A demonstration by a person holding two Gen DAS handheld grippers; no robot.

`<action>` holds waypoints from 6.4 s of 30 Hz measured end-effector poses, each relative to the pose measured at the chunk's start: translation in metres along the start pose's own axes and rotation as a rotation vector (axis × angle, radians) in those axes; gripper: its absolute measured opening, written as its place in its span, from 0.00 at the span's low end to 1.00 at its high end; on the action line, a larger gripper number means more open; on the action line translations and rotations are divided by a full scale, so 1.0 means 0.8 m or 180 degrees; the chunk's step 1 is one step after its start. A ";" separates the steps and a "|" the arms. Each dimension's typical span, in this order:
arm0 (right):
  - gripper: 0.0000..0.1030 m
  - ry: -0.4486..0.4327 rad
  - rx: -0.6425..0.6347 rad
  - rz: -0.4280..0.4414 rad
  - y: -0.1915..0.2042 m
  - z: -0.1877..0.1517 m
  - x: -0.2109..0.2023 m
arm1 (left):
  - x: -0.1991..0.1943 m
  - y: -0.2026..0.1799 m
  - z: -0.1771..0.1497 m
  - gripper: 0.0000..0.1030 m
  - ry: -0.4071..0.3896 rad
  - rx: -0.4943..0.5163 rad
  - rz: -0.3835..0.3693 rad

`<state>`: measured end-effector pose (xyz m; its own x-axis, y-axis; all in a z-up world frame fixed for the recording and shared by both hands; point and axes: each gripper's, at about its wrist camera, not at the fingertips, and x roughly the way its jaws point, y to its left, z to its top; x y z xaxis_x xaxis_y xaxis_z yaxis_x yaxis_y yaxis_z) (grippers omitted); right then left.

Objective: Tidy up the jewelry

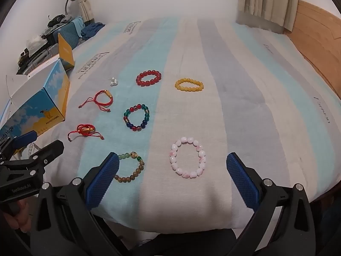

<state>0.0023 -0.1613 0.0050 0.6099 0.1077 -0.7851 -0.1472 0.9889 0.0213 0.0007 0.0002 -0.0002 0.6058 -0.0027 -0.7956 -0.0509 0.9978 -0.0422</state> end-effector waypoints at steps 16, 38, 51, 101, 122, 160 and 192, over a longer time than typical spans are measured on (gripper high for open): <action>0.94 -0.0017 -0.0037 -0.0029 0.007 -0.003 -0.003 | -0.005 -0.007 -0.001 0.94 -0.0036 0.0091 -0.0041; 0.94 -0.0019 -0.0037 -0.0041 0.007 -0.001 -0.006 | -0.005 -0.006 -0.003 0.94 -0.0025 0.0064 -0.0063; 0.94 -0.0020 -0.0032 -0.0045 0.009 -0.002 -0.006 | -0.005 -0.004 -0.005 0.94 -0.0019 0.0050 -0.0050; 0.94 -0.0001 -0.0034 -0.0077 0.008 -0.005 -0.003 | 0.001 -0.003 -0.006 0.94 0.0033 0.0055 -0.0022; 0.94 0.0414 0.0099 -0.0173 -0.034 -0.015 0.101 | 0.115 0.026 0.016 0.94 0.0372 0.0109 0.0143; 0.11 0.0692 0.0267 -0.0078 -0.068 -0.005 0.135 | 0.135 0.022 0.023 0.41 0.0466 0.0191 0.0139; 0.11 0.0122 0.0011 0.0129 0.027 0.076 0.008 | -0.004 0.067 0.065 0.41 0.0122 0.0081 0.0181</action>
<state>0.0500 -0.1333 0.0380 0.5733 0.1438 -0.8066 -0.1684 0.9841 0.0558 0.0376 0.0569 0.0318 0.5717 0.0519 -0.8188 -0.0639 0.9978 0.0187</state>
